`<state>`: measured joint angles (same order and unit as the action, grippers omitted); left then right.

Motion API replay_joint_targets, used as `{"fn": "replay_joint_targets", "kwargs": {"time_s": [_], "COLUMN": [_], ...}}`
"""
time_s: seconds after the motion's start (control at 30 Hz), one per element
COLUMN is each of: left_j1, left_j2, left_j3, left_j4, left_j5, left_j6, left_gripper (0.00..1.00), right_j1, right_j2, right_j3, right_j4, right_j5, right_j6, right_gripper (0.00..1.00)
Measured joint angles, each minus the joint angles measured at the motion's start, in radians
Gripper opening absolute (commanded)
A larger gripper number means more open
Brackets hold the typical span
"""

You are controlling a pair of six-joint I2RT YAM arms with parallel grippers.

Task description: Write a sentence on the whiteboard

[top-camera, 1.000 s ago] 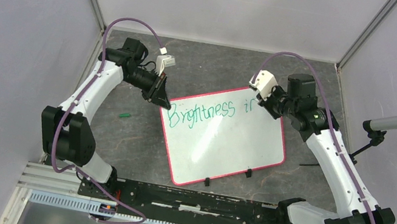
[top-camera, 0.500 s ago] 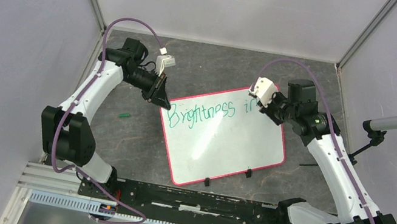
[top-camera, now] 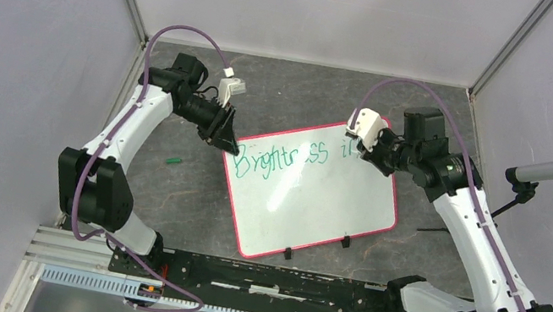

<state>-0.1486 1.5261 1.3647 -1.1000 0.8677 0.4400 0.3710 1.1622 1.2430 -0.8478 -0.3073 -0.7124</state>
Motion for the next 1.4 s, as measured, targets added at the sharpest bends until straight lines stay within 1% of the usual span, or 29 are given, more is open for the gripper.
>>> {"fn": "replay_joint_targets", "kwargs": {"time_s": [0.1,0.23,0.47,0.73,1.07,1.4], "left_j1": [-0.005,-0.005,-0.005,-0.005,-0.005,-0.011], "left_j2": [-0.001,-0.006,-0.024,-0.024,-0.024,-0.024], "left_j3": [0.000,0.000,-0.001,-0.032,-0.054,-0.082], "left_j4": [0.002,0.001,-0.002,-0.006,-0.006,-0.005], "left_j5": [-0.014,-0.024,-0.019,-0.006,0.008,0.026], "left_j6": [-0.002,-0.003,-0.003,-0.003,-0.003,-0.003], "left_gripper": [0.63,0.67,0.68,0.66,0.61,0.52], "right_j1": [0.027,0.077,0.212,0.330,0.455,0.502], "right_j2": [0.000,0.000,0.003,0.011,0.010,0.005], "right_j3": [0.025,0.024,-0.012,-0.111,-0.224,-0.303], "right_j4": [0.000,0.001,0.056,0.198,0.357,0.426], "right_j5": [-0.045,-0.092,-0.150,-0.203,-0.205,-0.216], "right_j6": [0.007,0.028,0.088,0.167,0.218,0.237], "right_gripper": [0.00,0.00,0.00,0.00,0.00,0.00]}}
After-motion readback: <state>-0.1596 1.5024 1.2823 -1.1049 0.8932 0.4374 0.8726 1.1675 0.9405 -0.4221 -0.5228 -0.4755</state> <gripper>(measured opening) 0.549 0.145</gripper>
